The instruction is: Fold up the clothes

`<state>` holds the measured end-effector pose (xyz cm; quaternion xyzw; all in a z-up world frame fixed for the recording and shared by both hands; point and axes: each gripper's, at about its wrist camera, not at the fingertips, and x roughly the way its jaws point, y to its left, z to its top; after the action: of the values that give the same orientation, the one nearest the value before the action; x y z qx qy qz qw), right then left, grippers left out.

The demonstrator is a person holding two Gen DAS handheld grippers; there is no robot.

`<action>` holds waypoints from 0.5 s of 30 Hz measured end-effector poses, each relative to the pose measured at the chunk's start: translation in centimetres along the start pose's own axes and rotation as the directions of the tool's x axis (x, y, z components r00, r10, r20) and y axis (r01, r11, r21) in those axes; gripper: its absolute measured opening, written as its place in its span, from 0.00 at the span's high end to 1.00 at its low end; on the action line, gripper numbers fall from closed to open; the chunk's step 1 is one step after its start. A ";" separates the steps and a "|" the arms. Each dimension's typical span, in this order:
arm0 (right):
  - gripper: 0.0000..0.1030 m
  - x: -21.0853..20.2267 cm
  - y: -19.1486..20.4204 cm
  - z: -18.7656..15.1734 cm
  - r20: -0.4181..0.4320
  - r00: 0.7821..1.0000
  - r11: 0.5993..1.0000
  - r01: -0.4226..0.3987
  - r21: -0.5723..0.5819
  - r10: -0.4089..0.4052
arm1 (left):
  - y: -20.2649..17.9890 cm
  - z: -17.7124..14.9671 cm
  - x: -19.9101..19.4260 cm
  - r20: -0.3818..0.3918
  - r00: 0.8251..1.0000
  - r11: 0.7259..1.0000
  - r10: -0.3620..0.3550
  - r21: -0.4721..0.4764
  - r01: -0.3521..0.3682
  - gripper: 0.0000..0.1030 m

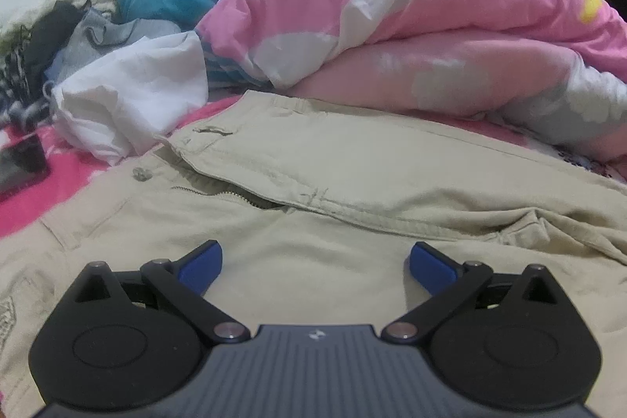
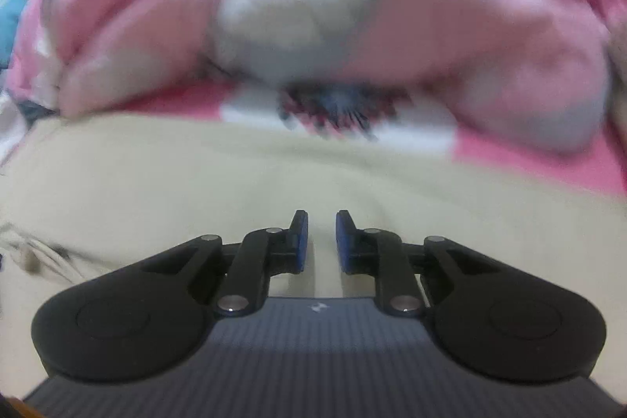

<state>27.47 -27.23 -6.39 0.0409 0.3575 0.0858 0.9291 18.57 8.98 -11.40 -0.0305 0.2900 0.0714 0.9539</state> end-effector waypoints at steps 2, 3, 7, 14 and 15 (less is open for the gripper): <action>0.85 0.9 2.0 1.0 -0.020 0.991 0.991 -0.132 -0.008 0.132 | -0.1 0.0 0.0 0.003 1.000 1.000 0.001 0.003 -0.001 0.00; 0.85 1.6 3.1 1.0 -0.043 0.981 0.982 -0.188 -0.016 0.187 | -0.1 0.0 0.1 0.004 1.000 1.000 -0.002 -0.001 0.002 0.00; 0.82 2.8 5.8 -1.1 -0.089 0.983 0.973 -0.171 -0.155 0.159 | 0.4 -0.1 0.0 0.013 1.000 0.999 -0.023 -0.025 0.024 0.00; 0.79 -2.5 3.3 -4.6 -0.015 0.993 0.971 0.115 -0.208 -0.121 | 0.5 -0.2 0.0 0.018 0.999 0.999 -0.032 -0.036 0.033 0.00; 0.79 -3.5 3.5 -4.6 -0.002 0.995 0.975 0.097 -0.201 -0.100 | 0.5 -0.1 -0.1 0.018 0.999 0.999 -0.033 -0.038 0.034 0.00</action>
<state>21.37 -24.42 -7.03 -0.0712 0.3543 0.0755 0.9294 18.37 9.48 -11.50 -0.0531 0.2800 0.0613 0.9566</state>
